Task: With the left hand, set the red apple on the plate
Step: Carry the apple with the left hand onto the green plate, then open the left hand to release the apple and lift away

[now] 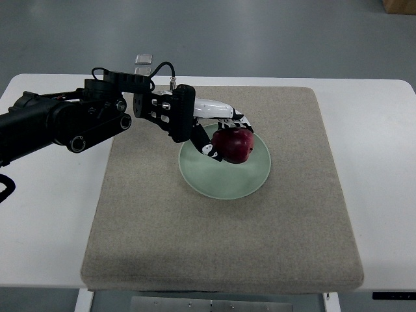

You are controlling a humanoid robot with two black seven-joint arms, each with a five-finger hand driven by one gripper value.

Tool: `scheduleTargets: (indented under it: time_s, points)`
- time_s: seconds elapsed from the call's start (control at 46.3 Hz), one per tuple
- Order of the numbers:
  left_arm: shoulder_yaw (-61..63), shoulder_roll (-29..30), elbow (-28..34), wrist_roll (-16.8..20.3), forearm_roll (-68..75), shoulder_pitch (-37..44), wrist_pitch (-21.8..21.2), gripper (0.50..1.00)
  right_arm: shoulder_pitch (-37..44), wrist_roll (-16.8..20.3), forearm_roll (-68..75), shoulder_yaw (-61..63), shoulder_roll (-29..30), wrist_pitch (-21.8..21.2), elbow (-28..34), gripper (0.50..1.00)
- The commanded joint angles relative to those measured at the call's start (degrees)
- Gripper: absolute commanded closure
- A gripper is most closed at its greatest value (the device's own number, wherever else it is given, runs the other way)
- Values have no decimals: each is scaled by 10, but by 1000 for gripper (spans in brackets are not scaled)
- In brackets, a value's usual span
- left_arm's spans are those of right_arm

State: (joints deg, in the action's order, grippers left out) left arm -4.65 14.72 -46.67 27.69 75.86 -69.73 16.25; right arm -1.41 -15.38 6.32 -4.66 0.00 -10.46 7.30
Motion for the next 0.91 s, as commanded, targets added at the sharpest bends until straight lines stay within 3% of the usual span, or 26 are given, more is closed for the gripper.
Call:
scheduleTargets:
  time_s: [0.0,0.281,0.302,0.324,0.41,0.475,0.885]
  points:
    - [1,-5,2,-1,1,7,0,947,0,0,0,0,0,0,0,536]
    - [4,-12,10,-1,7,18,-1,902,0,0,-1,0,0,0,0,536]
    - [4,-12,10,-1,7,18,-1,881,0,0,0,0,0,0,0,536]
    - [4,-11,10,-1,7,19,-1,749,0,0,0,0,0,0,0,536]
    - [5,-11,11,-2,8,19,-1,722,0,0,0,0,0,0,0,536]
    - [4,-11,11,-2,8,21,-1,652,0,0,0,0,0,0,0,536]
    - [5,-10,22,-2,8,22,-2,621,0,0,-1,0,0,0,0,536]
